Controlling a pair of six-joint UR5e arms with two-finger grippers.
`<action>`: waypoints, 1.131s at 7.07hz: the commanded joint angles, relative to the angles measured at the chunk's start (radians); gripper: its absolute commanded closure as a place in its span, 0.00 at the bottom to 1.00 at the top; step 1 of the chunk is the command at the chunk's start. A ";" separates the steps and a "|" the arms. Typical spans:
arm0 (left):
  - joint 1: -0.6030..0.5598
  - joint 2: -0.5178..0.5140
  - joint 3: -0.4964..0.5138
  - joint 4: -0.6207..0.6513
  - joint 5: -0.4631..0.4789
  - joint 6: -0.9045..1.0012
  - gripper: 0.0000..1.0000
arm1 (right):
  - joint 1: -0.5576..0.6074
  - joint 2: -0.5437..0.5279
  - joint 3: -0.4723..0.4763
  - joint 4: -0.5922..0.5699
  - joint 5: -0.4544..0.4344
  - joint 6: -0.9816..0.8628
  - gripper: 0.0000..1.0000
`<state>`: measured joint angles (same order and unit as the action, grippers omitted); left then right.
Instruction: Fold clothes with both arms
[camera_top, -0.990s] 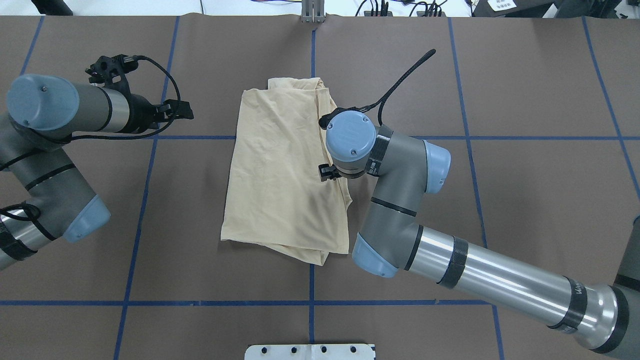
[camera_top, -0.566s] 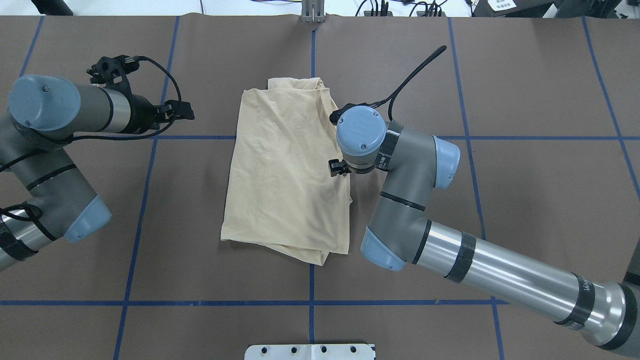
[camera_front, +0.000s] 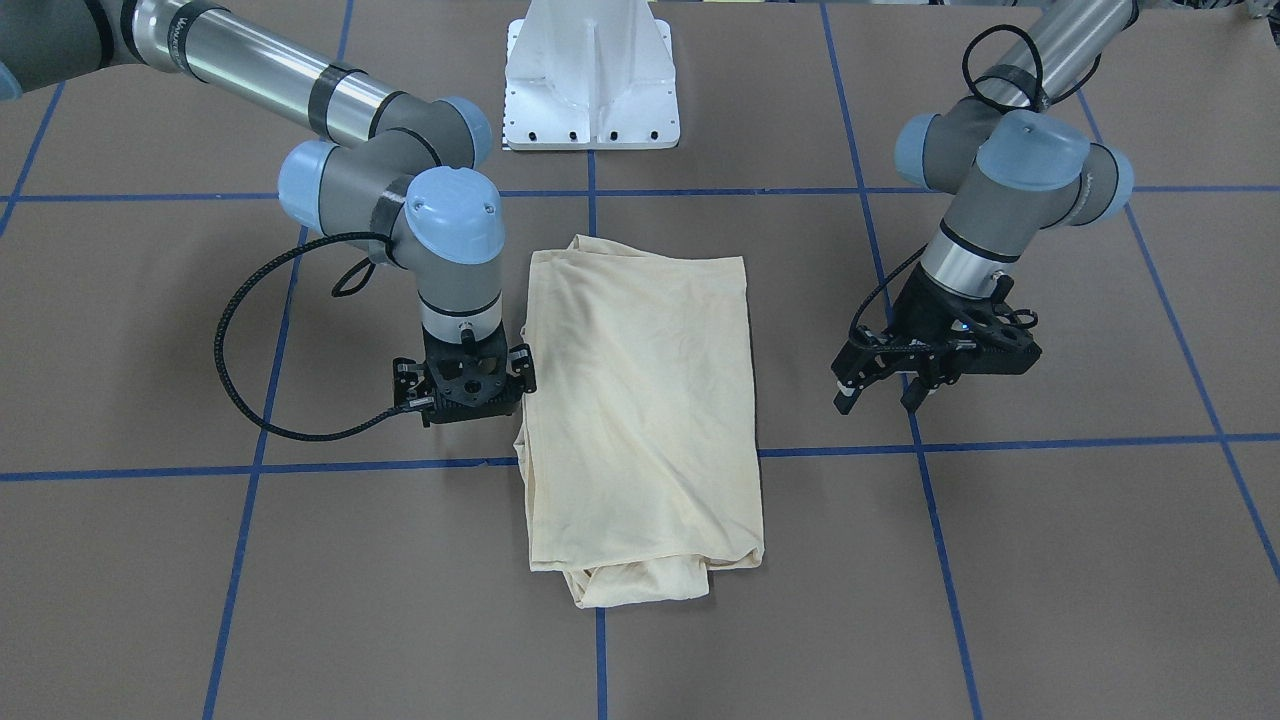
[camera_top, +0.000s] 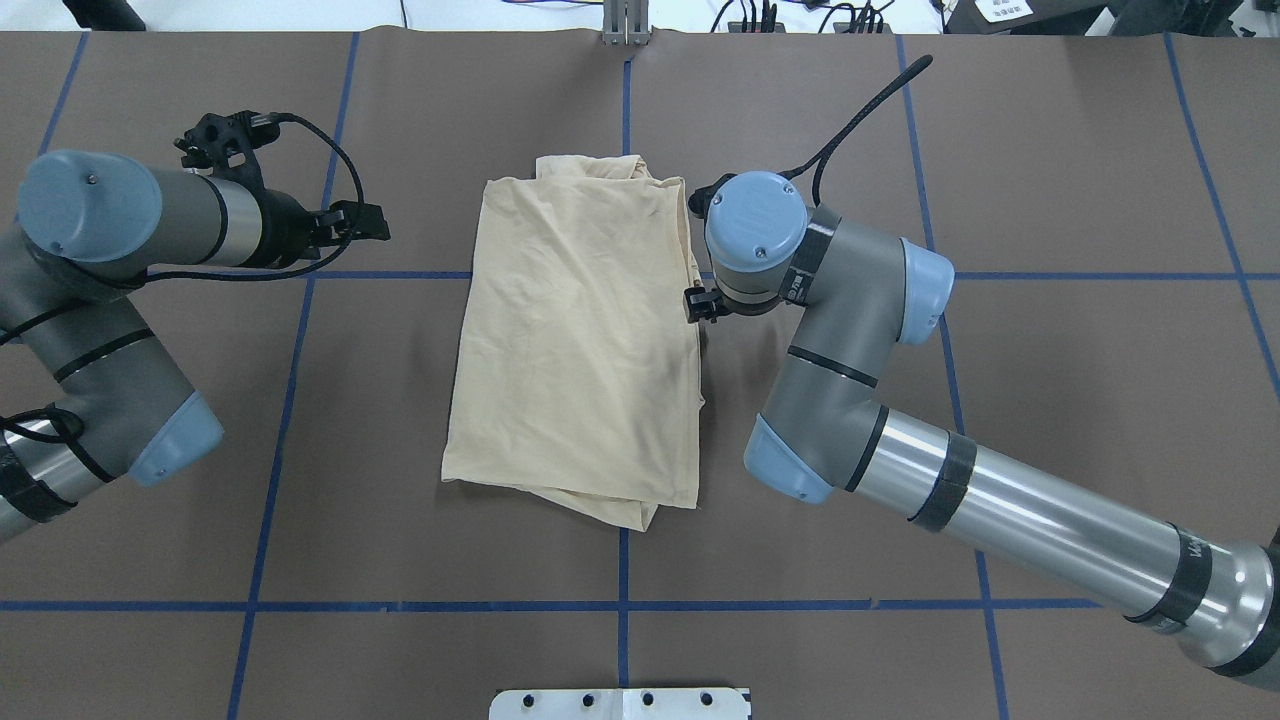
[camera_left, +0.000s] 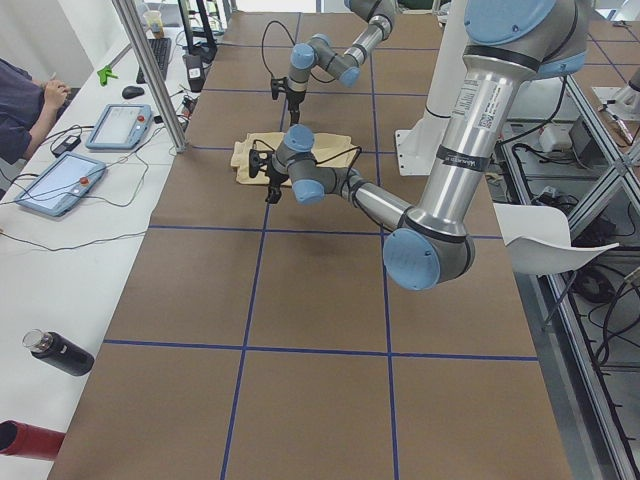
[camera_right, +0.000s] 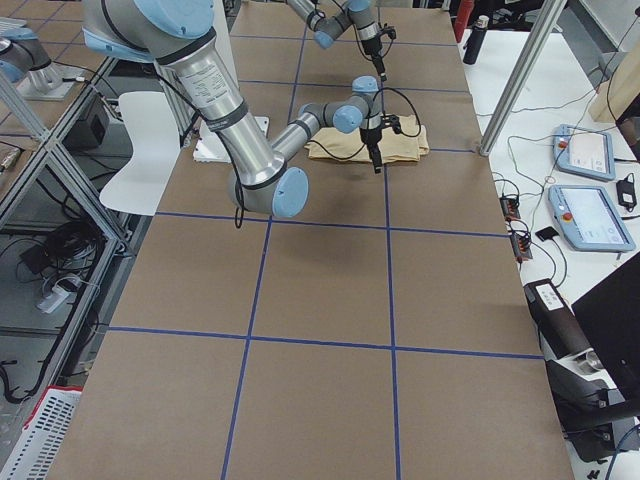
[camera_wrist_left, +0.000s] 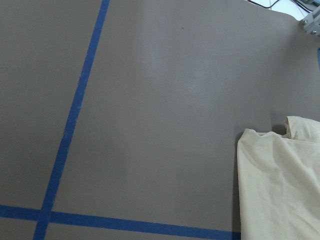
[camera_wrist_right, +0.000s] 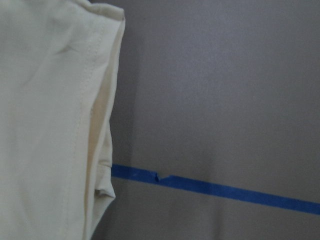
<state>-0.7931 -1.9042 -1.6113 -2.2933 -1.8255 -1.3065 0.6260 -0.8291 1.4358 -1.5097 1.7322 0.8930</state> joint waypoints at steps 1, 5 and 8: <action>0.002 -0.001 -0.007 0.000 -0.002 -0.002 0.00 | 0.011 0.013 0.023 0.000 0.058 0.003 0.00; 0.087 0.008 -0.126 -0.011 -0.103 -0.259 0.00 | -0.025 -0.131 0.289 -0.006 0.223 0.229 0.00; 0.193 0.020 -0.156 -0.008 -0.071 -0.396 0.00 | -0.045 -0.131 0.319 0.005 0.259 0.392 0.00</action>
<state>-0.6451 -1.8913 -1.7606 -2.3012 -1.9122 -1.6511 0.5901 -0.9587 1.7414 -1.5072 1.9843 1.2345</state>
